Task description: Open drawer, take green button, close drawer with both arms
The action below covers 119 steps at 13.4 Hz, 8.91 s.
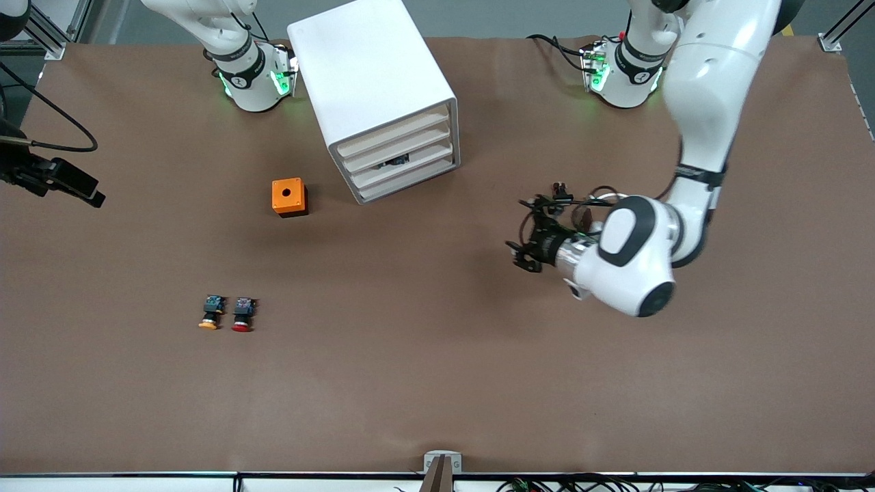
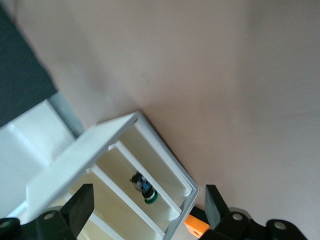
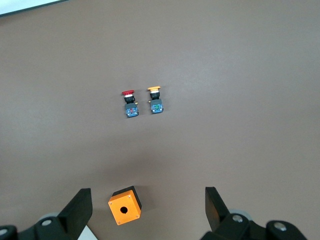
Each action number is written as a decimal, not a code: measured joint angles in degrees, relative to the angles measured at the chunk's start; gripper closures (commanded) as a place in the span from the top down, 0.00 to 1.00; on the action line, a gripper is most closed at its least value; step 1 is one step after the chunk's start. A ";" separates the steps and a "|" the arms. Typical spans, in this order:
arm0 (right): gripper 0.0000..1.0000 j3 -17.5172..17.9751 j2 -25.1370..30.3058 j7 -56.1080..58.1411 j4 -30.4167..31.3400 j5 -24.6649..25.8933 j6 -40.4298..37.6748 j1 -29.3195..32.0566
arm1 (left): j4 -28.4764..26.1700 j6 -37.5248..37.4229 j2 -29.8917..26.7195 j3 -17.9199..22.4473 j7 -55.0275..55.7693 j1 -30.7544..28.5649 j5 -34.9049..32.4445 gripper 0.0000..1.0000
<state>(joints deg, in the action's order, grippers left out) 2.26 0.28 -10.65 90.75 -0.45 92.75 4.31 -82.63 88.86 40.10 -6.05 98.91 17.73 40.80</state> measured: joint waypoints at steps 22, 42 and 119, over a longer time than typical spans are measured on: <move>1.00 -0.01 -0.02 0.99 0.43 0.01 -0.97 0.54 | 0.74 0.02 14.12 0.57 34.89 19.87 14.48 0.00; 1.00 0.86 -1.66 -1.58 3.11 -2.29 1.21 1.12 | 11.29 -0.11 13.19 17.88 18.33 10.25 11.38 1.00; 0.00 -0.25 -30.33 -14.30 0.31 -1.79 24.31 -17.28 | 5.32 27.05 7.90 14.48 -22.33 38.65 -18.81 1.00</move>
<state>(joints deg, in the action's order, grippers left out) 2.01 -30.05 -24.96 91.06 -2.24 117.06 -12.97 -77.32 115.91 48.00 8.43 76.58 56.38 21.99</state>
